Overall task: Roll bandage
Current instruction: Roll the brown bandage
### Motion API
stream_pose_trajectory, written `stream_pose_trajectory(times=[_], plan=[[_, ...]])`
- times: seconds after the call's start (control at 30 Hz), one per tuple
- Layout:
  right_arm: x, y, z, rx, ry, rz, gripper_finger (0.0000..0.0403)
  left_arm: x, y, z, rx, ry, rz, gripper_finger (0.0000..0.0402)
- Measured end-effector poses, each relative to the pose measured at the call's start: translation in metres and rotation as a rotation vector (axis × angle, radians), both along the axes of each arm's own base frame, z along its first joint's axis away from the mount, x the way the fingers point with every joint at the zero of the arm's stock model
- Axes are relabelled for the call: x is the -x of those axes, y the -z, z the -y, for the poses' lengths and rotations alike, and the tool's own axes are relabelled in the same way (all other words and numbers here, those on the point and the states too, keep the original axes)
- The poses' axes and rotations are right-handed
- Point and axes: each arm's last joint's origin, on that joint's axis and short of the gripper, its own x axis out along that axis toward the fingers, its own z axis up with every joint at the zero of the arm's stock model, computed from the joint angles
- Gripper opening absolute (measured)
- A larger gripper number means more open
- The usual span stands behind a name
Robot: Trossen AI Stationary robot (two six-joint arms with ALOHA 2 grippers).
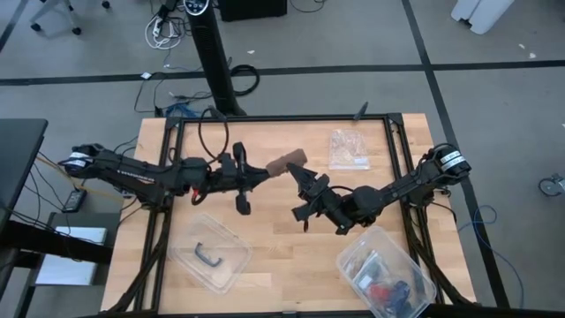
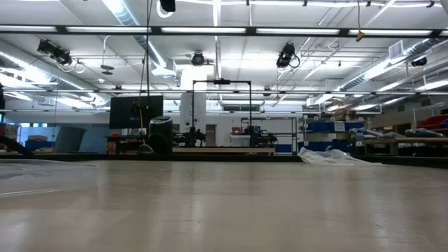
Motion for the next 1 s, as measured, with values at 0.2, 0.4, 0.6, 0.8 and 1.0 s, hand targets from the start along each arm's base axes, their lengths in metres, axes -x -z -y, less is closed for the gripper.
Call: stream_pose_trajectory(times=[0.2,0.4,0.6,0.8,1.0], plan=[[-0.001,0.002,-0.001,-0.018,-0.011,0.000,0.0002,0.002,0.001,0.012,0.006,0.046,-0.009,0.0001],[-0.004,0.008,-0.002,-0.069,-0.038,-0.003,0.0011,0.003,0.003,0.018,0.023,0.068,-0.025,0.0001],[-0.007,0.012,-0.002,-0.194,-0.073,0.075,0.0042,0.003,0.009,0.021,0.012,0.079,-0.087,0.0001],[-0.011,0.023,0.005,-0.353,-0.044,0.142,0.0061,0.003,0.018,0.025,0.015,0.088,-0.181,0.0001],[-0.017,0.046,0.008,-0.537,-0.082,0.137,0.0054,0.006,0.027,0.034,-0.003,0.122,-0.269,0.0001]])
